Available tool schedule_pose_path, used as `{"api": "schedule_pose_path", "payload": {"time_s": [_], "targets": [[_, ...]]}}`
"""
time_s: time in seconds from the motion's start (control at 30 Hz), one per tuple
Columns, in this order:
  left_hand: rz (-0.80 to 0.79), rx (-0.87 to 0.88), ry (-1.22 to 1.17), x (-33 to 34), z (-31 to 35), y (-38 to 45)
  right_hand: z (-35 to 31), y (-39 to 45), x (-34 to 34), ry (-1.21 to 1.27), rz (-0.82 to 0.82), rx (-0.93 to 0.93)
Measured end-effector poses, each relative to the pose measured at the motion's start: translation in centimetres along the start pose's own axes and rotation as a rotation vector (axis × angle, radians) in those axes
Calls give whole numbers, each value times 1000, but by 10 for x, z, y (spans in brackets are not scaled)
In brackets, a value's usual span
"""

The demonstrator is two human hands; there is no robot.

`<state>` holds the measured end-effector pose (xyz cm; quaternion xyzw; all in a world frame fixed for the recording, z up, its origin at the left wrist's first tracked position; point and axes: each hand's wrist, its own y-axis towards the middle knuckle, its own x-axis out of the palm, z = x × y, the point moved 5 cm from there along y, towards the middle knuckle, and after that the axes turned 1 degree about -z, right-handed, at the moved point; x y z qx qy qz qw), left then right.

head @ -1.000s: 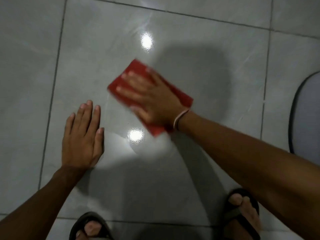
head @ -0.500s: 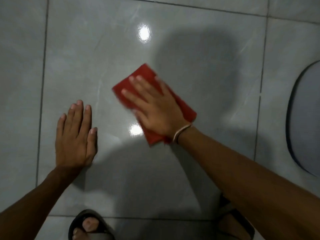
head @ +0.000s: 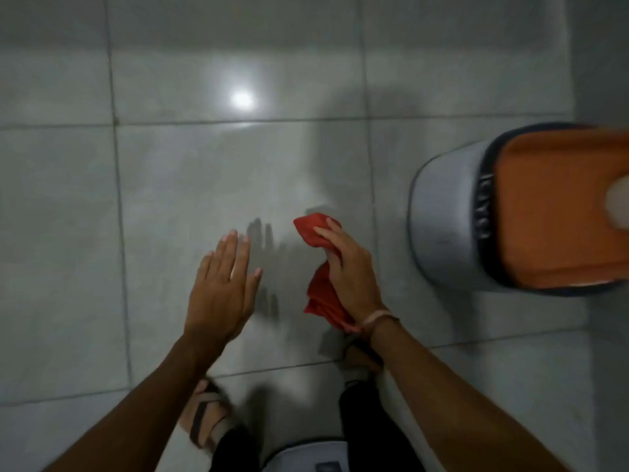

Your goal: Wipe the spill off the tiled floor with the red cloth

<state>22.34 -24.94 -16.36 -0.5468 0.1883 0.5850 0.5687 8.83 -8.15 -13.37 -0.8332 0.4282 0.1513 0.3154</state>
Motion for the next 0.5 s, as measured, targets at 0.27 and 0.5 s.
{"api": "schedule_pose_path", "payload": {"time_s": [0.27,0.5], "targets": [[103,480,-173,-24,309,58,28,-18,-271,-259,373,-102],[-87,387,103,20,352,61,68,-10,-306,-500,121,-54]]}}
